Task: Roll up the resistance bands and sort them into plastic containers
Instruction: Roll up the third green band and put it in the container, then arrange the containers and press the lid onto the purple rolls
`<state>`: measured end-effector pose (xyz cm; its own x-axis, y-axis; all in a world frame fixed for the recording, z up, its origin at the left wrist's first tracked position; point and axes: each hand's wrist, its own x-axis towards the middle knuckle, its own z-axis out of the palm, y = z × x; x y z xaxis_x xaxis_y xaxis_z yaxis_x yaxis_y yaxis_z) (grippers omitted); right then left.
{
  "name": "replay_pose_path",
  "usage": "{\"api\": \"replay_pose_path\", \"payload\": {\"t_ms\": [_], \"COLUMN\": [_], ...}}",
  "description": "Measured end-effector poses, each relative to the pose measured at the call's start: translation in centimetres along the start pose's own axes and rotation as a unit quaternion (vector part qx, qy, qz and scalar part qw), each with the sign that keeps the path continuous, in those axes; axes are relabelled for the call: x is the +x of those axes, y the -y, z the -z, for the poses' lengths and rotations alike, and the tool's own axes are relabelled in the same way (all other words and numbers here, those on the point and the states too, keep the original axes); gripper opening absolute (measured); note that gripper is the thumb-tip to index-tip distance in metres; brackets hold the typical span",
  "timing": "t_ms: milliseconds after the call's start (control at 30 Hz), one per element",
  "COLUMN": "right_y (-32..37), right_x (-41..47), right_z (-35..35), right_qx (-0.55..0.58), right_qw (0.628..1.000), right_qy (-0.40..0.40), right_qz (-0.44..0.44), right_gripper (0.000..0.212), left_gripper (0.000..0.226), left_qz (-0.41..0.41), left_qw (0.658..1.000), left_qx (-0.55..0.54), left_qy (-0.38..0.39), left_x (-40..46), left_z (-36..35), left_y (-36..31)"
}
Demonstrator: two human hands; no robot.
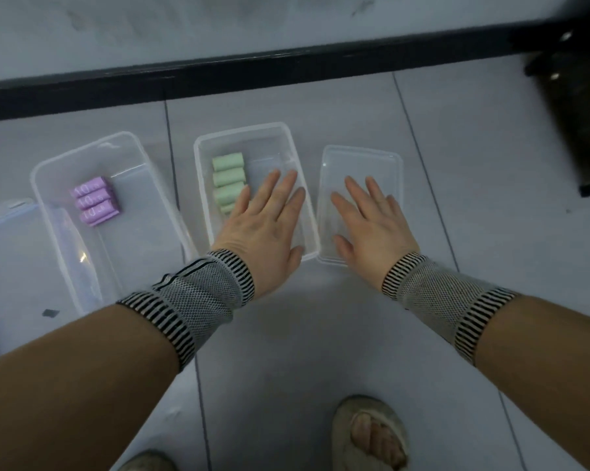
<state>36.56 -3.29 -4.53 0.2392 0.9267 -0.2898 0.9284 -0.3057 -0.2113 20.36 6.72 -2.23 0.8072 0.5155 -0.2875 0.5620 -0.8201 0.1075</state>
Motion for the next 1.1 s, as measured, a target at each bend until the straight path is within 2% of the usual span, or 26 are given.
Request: {"api": "replay_pose_path", "payload": {"t_ms": [200, 333, 500, 633, 733, 967, 1100], "right_y": [-5.8, -7.6, -9.8, -11.4, -12.2, -13.0, -13.3], "right_x": [-2.6, -3.1, -3.3, -3.3, -2.9, -2.5, -2.8], "right_z": [-1.5, -2.9, -3.4, -3.3, -3.5, -4.3, -4.6], "right_qx": [-0.025, -0.019, -0.023, 0.001, 0.001, 0.027, 0.058], "right_qw": [0.988, 0.977, 0.981, 0.982, 0.981, 0.981, 0.982], "right_qy": [0.110, 0.169, 0.131, 0.072, 0.068, 0.071, 0.041], "right_qz": [-0.104, -0.129, -0.140, -0.175, -0.180, -0.176, -0.174], "right_gripper": [0.063, 0.066, 0.066, 0.064, 0.067, 0.073, 0.074], "left_gripper": [0.078, 0.077, 0.076, 0.076, 0.079, 0.088, 0.092], "left_qz": [-0.063, -0.057, -0.041, -0.040, -0.040, -0.031, -0.032], "left_qw": [0.996, 0.991, 0.986, 0.987, 0.988, 0.986, 0.987], "left_qx": [0.052, 0.072, 0.096, 0.096, 0.089, 0.035, 0.018], "left_qy": [0.047, 0.095, 0.131, 0.122, 0.117, 0.161, 0.155], "left_x": [3.2, 5.1, 7.4, 8.8, 10.1, 11.6, 11.9], "left_z": [0.3, -0.3, -1.8, -3.0, -3.8, -6.1, -6.2], "left_y": [-5.8, -7.9, -9.3, -10.5, -11.5, -12.6, -12.6]}}
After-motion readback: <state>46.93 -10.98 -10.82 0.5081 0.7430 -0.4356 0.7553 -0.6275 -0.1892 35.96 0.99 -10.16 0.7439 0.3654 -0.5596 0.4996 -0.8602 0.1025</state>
